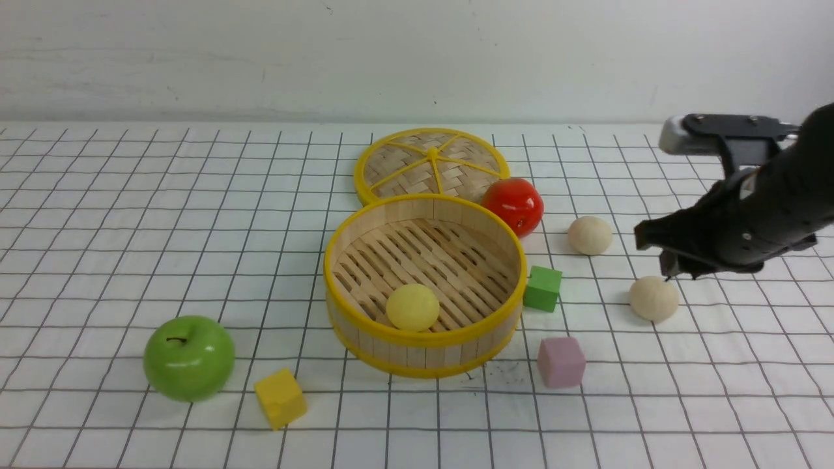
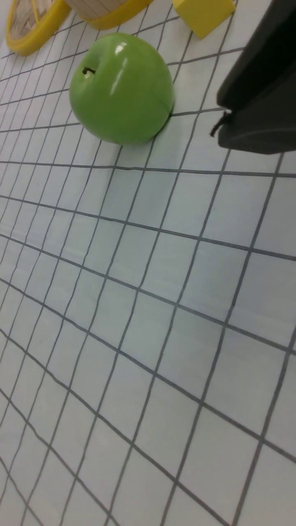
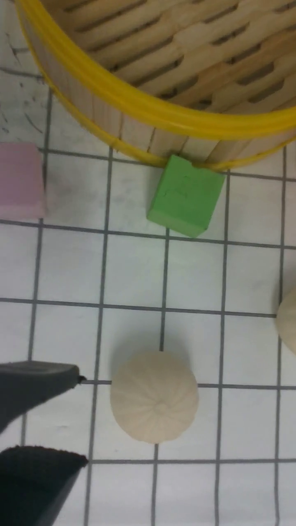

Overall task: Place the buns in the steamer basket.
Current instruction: Use the right arm to grab a steamed stuffed bun

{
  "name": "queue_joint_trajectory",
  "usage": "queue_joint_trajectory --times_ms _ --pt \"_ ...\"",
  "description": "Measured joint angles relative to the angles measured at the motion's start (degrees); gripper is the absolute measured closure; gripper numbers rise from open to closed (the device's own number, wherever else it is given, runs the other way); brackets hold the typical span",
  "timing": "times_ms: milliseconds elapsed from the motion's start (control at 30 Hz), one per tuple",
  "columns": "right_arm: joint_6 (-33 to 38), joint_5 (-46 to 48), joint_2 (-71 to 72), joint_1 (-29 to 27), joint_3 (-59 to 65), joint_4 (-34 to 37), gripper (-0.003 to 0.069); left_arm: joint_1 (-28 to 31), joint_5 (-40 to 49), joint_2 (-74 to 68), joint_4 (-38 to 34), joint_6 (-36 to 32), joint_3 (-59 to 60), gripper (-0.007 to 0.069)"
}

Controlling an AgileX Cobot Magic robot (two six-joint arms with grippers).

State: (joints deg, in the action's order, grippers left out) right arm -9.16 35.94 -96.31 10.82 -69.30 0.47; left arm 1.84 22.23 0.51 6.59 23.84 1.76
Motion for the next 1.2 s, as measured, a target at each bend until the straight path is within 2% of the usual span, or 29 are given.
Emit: queue_joint_trajectory --times_ms 167,367,567,1000,1067,1167,1200 --pt "-0.4 -0.5 -8.8 0.0 -4.2 -3.3 0.0419 0.0 0.0 0.0 0.0 0.0 0.0 0.0562" --pt "-3.2 -1.1 -12.2 -1.0 -6.5 -6.0 0.0419 0.0 0.0 0.0 0.0 0.0 0.0 0.0554" --pt "-5.2 -2.2 -13.2 -3.2 -6.8 -5.6 0.0419 0.0 0.0 0.0 0.0 0.0 0.0 0.0550" --pt "-5.4 -4.7 -16.0 -3.4 -6.9 -1.4 0.0419 0.0 0.0 0.1 0.0 0.0 0.0 0.0540" --pt "-4.7 -4.7 -16.2 -3.4 -6.9 -1.3 0.0431 0.0 0.0 0.1 0.0 0.0 0.0 0.0540" --pt "-2.4 -4.7 -16.2 -3.4 -7.0 -0.5 0.0517 0.0 0.0 0.1 0.0 0.0 0.0 0.0534" --pt "-2.3 -4.7 -16.2 -3.4 -7.0 -0.5 0.0524 0.0 0.0 0.1 0.0 0.0 0.0 0.0534"
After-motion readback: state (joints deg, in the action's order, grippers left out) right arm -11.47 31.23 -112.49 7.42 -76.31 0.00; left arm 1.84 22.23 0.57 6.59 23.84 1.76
